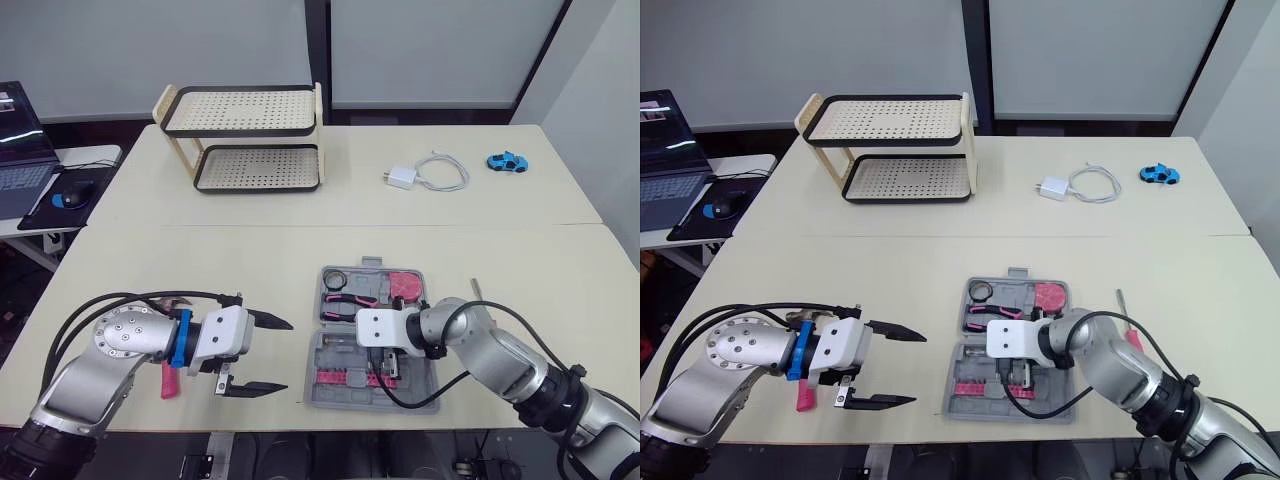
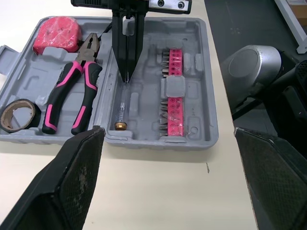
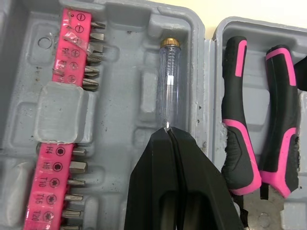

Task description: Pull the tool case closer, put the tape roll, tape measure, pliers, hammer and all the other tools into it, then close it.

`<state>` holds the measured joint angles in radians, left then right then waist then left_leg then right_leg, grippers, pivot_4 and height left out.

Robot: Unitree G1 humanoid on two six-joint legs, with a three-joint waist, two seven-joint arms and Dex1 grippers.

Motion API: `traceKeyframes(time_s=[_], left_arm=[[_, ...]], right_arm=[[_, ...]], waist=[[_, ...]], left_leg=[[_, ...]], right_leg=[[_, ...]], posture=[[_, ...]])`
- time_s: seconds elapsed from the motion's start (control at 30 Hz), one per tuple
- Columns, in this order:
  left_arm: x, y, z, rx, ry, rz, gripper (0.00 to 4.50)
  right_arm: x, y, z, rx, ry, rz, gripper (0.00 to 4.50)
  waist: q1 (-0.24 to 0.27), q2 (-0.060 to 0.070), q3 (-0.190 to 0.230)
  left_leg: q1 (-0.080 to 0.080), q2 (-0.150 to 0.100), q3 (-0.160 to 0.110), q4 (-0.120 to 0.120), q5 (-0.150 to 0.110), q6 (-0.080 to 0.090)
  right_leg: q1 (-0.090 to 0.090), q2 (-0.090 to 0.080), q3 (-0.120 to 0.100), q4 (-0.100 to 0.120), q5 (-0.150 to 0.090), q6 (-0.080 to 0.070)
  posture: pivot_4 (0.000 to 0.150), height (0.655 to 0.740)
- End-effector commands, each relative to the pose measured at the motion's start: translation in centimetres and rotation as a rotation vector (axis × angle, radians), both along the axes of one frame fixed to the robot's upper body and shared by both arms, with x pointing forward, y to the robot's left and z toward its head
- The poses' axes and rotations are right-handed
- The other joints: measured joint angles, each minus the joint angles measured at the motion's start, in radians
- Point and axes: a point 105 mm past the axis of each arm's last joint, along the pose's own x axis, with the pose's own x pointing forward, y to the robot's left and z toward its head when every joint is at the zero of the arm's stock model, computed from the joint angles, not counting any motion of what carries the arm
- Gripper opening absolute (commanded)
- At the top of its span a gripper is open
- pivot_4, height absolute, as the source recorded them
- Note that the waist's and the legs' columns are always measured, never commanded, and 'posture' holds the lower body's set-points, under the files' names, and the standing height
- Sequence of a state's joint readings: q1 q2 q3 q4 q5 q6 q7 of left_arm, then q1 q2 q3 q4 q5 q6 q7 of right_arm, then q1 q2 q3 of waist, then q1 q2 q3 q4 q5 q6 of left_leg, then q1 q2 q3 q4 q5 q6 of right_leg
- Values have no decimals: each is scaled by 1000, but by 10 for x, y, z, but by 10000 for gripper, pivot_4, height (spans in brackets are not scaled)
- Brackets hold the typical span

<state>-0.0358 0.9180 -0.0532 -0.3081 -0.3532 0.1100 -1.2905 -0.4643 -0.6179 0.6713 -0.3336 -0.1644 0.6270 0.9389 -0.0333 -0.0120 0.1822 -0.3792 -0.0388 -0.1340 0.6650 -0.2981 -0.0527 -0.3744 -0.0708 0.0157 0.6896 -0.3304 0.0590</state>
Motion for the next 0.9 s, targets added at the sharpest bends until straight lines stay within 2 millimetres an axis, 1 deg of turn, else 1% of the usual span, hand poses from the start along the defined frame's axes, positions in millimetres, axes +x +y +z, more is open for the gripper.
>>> traceKeyframes(time_s=[0.03,0.1,0.17,0.23,0.3,0.37,0.4,0.43,0.5,0.57,0.6,0.7,0.8,0.9], left_arm=[[5,7,12,-49,-29,66,45000],[13,20,18,-84,-33,164,45000],[26,40,26,-121,-47,308,45000],[35,62,33,-148,-87,435,45000],[40,89,36,-162,-114,568,45000],[40,115,35,-155,-131,675,45000],[37,137,30,-130,-126,751,45000],[33,152,27,-112,-122,800,45000],[19,187,18,-38,-82,886,45000],[9,207,14,6,-51,920,45000],[6,214,14,19,-40,928,45000],[-8,236,14,89,21,938,45000],[-16,252,15,122,73,964,45000],[-17,258,17,124,89,980,45000]], right_arm=[[-3,7,36,130,-57,31,198],[-8,1,58,199,-83,34,198],[-8,-12,80,273,-144,6,198],[-7,-33,94,304,-195,-56,198],[-9,-59,107,350,-219,-114,198],[-11,-86,112,326,-261,-170,198],[-13,-115,110,284,-252,-239,198],[-16,-136,109,257,-243,-286,198],[-29,-182,105,163,-220,-365,198],[-43,-208,102,104,-195,-395,198],[-47,-215,102,92,-182,-402,198],[-62,-245,108,35,-136,-428,6081],[-70,-267,117,-15,-92,-436,16601],[-74,-278,122,-54,-72,-421,27126]], waist=[[0,0,0],[0,0,0],[1,0,0],[3,0,0],[5,-1,0],[5,-1,0],[4,-1,0],[5,-1,0],[5,-1,0],[3,-1,0],[3,-1,0],[1,-1,0],[0,-1,0],[0,-1,0]], left_leg=[[0,0,0,0,0,0],[0,0,0,0,0,0],[0,1,-1,0,0,0],[0,1,-1,0,-1,1],[0,1,-1,0,-1,1],[0,1,-1,0,-1,1],[0,0,0,0,-1,1],[0,0,0,0,-1,2],[0,-1,0,-1,-1,2],[1,-1,1,-1,-1,2],[3,-2,2,-1,-1,2],[7,-1,4,-2,-1,2],[16,-1,7,-5,-2,3],[18,1,8,-5,-2,3]], right_leg=[[0,0,0,0,0,0],[0,0,0,0,0,0],[0,0,0,0,0,0],[0,0,-1,0,0,0],[1,-1,-1,-1,0,0],[1,-1,-1,-1,0,0],[1,-1,-1,-2,0,0],[1,-1,-1,-2,0,0],[2,-1,-1,-2,0,0],[2,0,-1,-2,0,0],[3,0,-1,-2,0,0],[7,0,0,-1,0,0],[15,1,1,-2,0,-1],[19,1,-1,-6,0,-1]], posture=[[1500,7400],[1500,7400],[1500,7400],[1500,7400],[1500,7400],[1500,7400],[1500,7400],[1500,7400],[1500,7400],[1500,7400],[1500,7400],[1500,7400],[1500,7400],[1500,7400]])
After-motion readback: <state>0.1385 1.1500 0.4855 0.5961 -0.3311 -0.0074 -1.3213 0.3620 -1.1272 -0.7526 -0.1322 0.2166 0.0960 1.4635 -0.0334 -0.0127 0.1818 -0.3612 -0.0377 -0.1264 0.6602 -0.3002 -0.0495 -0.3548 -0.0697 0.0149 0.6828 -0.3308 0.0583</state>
